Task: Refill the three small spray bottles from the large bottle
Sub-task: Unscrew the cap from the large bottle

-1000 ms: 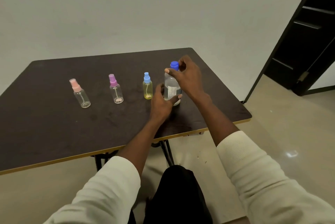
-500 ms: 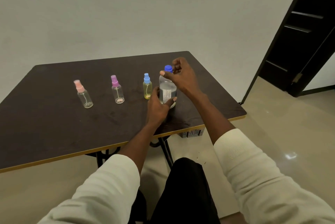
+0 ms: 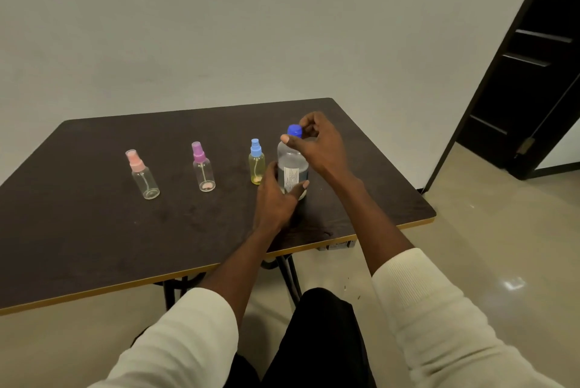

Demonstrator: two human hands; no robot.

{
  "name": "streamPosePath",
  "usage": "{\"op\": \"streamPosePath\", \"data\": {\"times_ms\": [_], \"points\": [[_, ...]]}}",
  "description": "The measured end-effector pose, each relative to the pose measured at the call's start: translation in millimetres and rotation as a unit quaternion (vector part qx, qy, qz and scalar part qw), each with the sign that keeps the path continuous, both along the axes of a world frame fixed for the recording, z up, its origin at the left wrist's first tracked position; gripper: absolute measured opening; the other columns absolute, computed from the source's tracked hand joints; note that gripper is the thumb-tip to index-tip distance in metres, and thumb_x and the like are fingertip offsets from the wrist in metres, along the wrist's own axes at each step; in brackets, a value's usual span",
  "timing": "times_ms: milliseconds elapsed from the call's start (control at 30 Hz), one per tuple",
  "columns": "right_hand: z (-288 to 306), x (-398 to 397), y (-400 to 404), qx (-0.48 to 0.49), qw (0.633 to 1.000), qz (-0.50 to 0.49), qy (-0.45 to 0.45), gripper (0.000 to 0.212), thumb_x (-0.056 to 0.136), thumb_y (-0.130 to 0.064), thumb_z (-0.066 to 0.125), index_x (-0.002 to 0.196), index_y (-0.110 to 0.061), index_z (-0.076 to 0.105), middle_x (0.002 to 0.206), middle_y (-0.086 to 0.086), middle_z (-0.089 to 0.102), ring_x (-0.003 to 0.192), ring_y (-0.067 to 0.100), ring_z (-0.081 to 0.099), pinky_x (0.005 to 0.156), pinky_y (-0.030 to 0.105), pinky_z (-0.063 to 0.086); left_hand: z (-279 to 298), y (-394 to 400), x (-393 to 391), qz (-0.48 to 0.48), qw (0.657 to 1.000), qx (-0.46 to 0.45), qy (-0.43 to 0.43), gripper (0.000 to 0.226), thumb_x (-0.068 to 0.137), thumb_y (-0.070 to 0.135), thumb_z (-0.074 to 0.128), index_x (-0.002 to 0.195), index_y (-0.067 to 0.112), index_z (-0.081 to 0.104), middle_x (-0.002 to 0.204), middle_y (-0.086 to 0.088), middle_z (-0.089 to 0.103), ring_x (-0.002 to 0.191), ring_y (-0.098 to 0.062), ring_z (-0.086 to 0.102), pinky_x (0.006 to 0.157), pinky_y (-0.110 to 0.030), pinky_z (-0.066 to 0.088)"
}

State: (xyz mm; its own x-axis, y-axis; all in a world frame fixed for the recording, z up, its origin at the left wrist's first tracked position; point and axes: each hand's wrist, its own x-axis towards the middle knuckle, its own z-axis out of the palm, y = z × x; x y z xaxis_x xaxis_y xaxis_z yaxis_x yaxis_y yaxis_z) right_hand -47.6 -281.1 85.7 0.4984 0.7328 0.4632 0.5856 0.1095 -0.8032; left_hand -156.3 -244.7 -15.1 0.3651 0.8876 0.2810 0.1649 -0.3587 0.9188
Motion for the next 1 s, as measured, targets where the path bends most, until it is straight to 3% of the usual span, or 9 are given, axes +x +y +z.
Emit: {"op": "streamPosePath", "data": {"times_ms": [133, 300, 400, 567, 667, 833, 1000], "points": [[-1.1, 0.1, -0.1, -0.007, 1.000, 0.003, -0.005, 0.020, 0.084, -0.020, 0.072, 0.102, -0.013, 0.067, 0.099, -0.002, 0.068, 0.087, 0.010, 0.061, 0.078, 0.023, 0.050, 1.4, -1.6, -0.5, -0.004, 1.000, -0.001, -0.003, 0.071, 0.082, 0.041, 0.079, 0.139, 0.022, 0.042, 0.137, 0.001, 0.057, 0.120, -0.009, 0.050, 0.089, -0.030, 0.045], [-2.2, -0.5, -2.5, -0.008, 0.999, 0.028, 0.020, 0.031, 0.086, -0.020, 0.070, 0.116, -0.014, 0.067, 0.111, -0.001, 0.066, 0.096, 0.010, 0.061, 0.083, 0.021, 0.048, 0.7, -2.4, -0.6, -0.005, 1.000, -0.004, 0.002, 0.074, 0.082, 0.042, 0.079, 0.141, 0.020, 0.041, 0.141, -0.001, 0.055, 0.126, -0.015, 0.050, 0.092, -0.030, 0.045], [-1.8, -3.3, -2.5, 0.011, 1.000, 0.020, 0.000, 0.034, 0.079, -0.029, 0.078, 0.108, -0.013, 0.067, 0.106, 0.001, 0.064, 0.093, 0.012, 0.059, 0.079, 0.017, 0.047, 0.9, -2.2, -1.2, -0.007, 1.000, 0.005, -0.002, 0.072, 0.082, 0.043, 0.079, 0.140, 0.021, 0.042, 0.139, 0.000, 0.057, 0.127, -0.017, 0.052, 0.091, -0.029, 0.046], [-0.5, -0.3, 0.6, 0.006, 1.000, 0.014, 0.007, 0.030, 0.082, -0.019, 0.074, 0.110, -0.014, 0.064, 0.102, -0.003, 0.066, 0.091, 0.009, 0.061, 0.078, 0.016, 0.047, -0.7, -0.9, -0.6, 0.001, 1.000, 0.012, 0.007, 0.072, 0.082, 0.044, 0.078, 0.140, 0.022, 0.042, 0.139, 0.001, 0.057, 0.126, -0.017, 0.052, 0.089, -0.030, 0.045], [-1.4, 1.5, 1.8, 0.018, 0.999, 0.019, 0.019, 0.021, 0.082, -0.014, 0.070, 0.103, -0.014, 0.065, 0.097, -0.003, 0.067, 0.088, 0.011, 0.063, 0.081, 0.023, 0.051, -0.8, 0.5, 0.6, 0.003, 1.000, 0.009, 0.007, 0.073, 0.082, 0.044, 0.079, 0.140, 0.021, 0.043, 0.137, 0.000, 0.058, 0.123, -0.016, 0.054, 0.091, -0.030, 0.048], [-4.6, 2.8, 10.6, 0.038, 0.999, 0.021, -0.020, 0.026, 0.077, -0.026, 0.079, 0.092, -0.014, 0.062, 0.088, -0.005, 0.064, 0.081, 0.009, 0.059, 0.074, 0.016, 0.049, -1.1, 1.6, 2.2, 0.006, 1.000, 0.014, 0.001, 0.069, 0.081, 0.043, 0.080, 0.137, 0.023, 0.045, 0.132, 0.006, 0.059, 0.115, -0.007, 0.053, 0.090, -0.029, 0.048], [3.4, 3.3, 13.9, 0.089, 0.993, 0.005, 0.074, 0.024, 0.080, -0.016, 0.077, 0.099, -0.015, 0.063, 0.095, -0.002, 0.067, 0.086, 0.012, 0.065, 0.078, 0.020, 0.053, -0.1, 2.7, 1.3, 0.009, 1.000, 0.014, 0.001, 0.069, 0.079, 0.045, 0.080, 0.135, 0.024, 0.046, 0.128, 0.007, 0.060, 0.114, -0.009, 0.055, 0.092, -0.034, 0.052]]}}
